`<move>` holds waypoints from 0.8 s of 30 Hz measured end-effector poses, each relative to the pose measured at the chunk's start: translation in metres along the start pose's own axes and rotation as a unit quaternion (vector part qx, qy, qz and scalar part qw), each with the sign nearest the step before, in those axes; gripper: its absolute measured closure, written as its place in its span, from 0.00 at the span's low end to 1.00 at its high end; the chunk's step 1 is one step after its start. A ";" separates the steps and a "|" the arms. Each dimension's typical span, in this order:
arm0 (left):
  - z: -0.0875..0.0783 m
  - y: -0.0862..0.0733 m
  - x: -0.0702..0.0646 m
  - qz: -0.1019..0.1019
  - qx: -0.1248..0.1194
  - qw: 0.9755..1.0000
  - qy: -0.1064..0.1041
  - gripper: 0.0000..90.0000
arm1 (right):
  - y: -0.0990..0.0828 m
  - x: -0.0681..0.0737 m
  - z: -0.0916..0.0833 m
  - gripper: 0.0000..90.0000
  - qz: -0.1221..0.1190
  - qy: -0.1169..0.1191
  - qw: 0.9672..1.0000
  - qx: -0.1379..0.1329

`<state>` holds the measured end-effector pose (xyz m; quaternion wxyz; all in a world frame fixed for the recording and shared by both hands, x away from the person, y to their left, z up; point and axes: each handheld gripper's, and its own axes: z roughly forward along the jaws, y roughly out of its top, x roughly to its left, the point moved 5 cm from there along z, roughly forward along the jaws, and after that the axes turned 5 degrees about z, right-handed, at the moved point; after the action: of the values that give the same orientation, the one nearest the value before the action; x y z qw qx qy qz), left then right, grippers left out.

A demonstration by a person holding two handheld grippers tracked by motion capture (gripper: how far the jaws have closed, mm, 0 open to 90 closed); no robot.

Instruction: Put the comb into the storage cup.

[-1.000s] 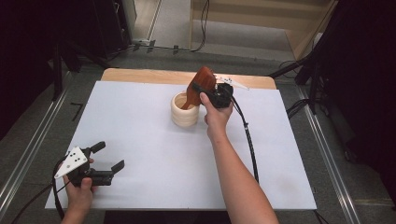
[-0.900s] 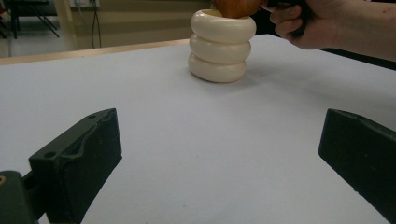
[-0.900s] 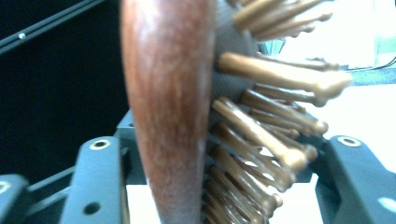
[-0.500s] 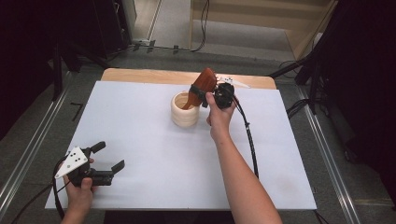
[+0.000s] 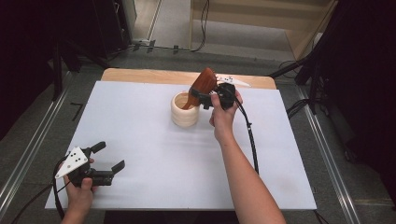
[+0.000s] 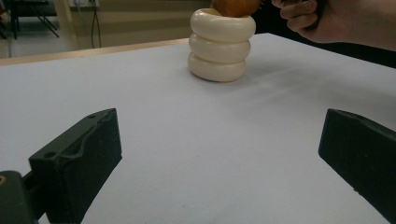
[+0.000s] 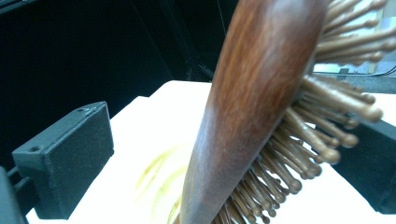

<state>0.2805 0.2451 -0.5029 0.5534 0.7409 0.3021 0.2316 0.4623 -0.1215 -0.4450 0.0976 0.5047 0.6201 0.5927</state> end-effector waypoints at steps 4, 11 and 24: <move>0.000 0.000 0.000 0.000 0.000 1.000 0.000 0.00 | 0.001 0.002 -0.005 0.00 -0.020 -0.011 1.000 0.004; 0.000 0.000 0.000 -0.001 -0.001 1.000 -0.001 0.00 | 0.002 0.002 -0.016 0.00 -0.029 -0.018 0.999 0.004; 0.000 0.000 0.000 0.003 0.003 1.000 0.000 0.00 | 0.000 0.012 -0.037 0.00 -0.075 -0.014 0.997 0.008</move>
<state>0.2804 0.2446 -0.5032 0.5508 0.7434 0.3000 0.2323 0.4298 -0.1361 -0.4284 0.1465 0.4660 0.6595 0.5714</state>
